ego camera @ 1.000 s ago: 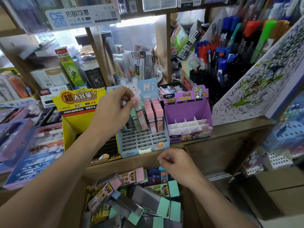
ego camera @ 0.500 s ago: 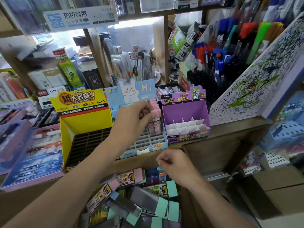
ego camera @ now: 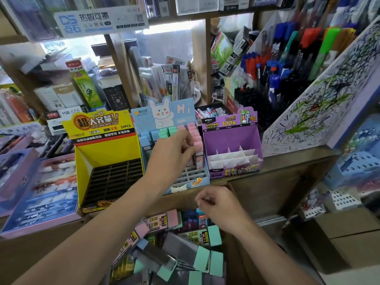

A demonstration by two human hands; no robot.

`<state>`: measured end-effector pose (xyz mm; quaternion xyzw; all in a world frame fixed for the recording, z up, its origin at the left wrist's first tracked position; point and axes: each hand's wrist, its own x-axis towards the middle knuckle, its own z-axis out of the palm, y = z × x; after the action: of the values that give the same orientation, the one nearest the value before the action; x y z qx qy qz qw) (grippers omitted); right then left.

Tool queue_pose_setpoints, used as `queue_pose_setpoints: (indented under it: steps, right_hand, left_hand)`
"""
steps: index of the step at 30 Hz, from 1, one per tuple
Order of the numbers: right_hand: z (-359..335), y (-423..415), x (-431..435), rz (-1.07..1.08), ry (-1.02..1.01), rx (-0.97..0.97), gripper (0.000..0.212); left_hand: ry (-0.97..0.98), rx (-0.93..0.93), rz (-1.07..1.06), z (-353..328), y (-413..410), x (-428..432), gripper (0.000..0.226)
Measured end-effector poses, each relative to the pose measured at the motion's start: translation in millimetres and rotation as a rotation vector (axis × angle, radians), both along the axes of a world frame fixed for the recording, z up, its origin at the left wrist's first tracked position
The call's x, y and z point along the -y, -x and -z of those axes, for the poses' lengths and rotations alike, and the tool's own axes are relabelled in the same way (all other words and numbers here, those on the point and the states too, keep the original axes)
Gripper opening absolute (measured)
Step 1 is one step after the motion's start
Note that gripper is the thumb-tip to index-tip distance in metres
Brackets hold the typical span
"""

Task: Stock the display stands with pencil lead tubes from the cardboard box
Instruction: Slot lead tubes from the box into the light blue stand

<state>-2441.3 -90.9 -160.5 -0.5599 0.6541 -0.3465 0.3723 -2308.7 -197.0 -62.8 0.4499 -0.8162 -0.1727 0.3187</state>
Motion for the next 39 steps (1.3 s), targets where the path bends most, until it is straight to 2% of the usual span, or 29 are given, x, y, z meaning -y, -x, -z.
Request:
queue_pose_setpoints:
  steps: [8, 12, 16, 23, 25, 27, 30, 39]
  right_hand:
    - [4.4, -0.9, 0.9, 0.003, -0.007, -0.01, 0.018]
    - [6.2, -3.0, 2.7, -0.016, -0.003, -0.048, 0.023]
    - [4.6, -9.1, 3.3, -0.059, -0.016, -0.092, 0.023]
    - [-8.1, -34.3, -8.5, -0.278, -0.068, -0.218, 0.015]
    - [-10.8, -46.8, -16.0, -0.354, -0.101, -0.256, 0.015]
    - [-12.2, -60.6, -25.9, -0.423, -0.161, -0.291, 0.017]
    - [-12.7, -78.9, -41.7, -0.545, -0.219, -0.363, 0.025]
    - [-9.0, -93.3, -75.3, -0.703, -0.338, -0.659, 0.044]
  left_hand:
    - [-0.026, -0.038, 0.001, -4.8, -19.6, -11.1, 0.017]
    - [0.025, -0.04, -0.031, 1.5, -57.9, -29.5, 0.007]
    - [-0.014, -0.014, -0.102, 22.4, -103.7, -56.1, 0.009]
    - [-0.354, 0.117, -0.129, 71.5, -162.4, -99.5, 0.011]
    - [-0.476, 0.206, -0.106, 83.9, -173.1, -112.7, 0.021]
    - [-0.587, 0.289, -0.075, 91.2, -181.5, -123.0, 0.03]
    - [-0.724, 0.329, -0.027, 97.0, -191.1, -132.7, 0.026]
    - [-0.838, 0.58, 0.106, 101.5, -181.3, -153.3, 0.042]
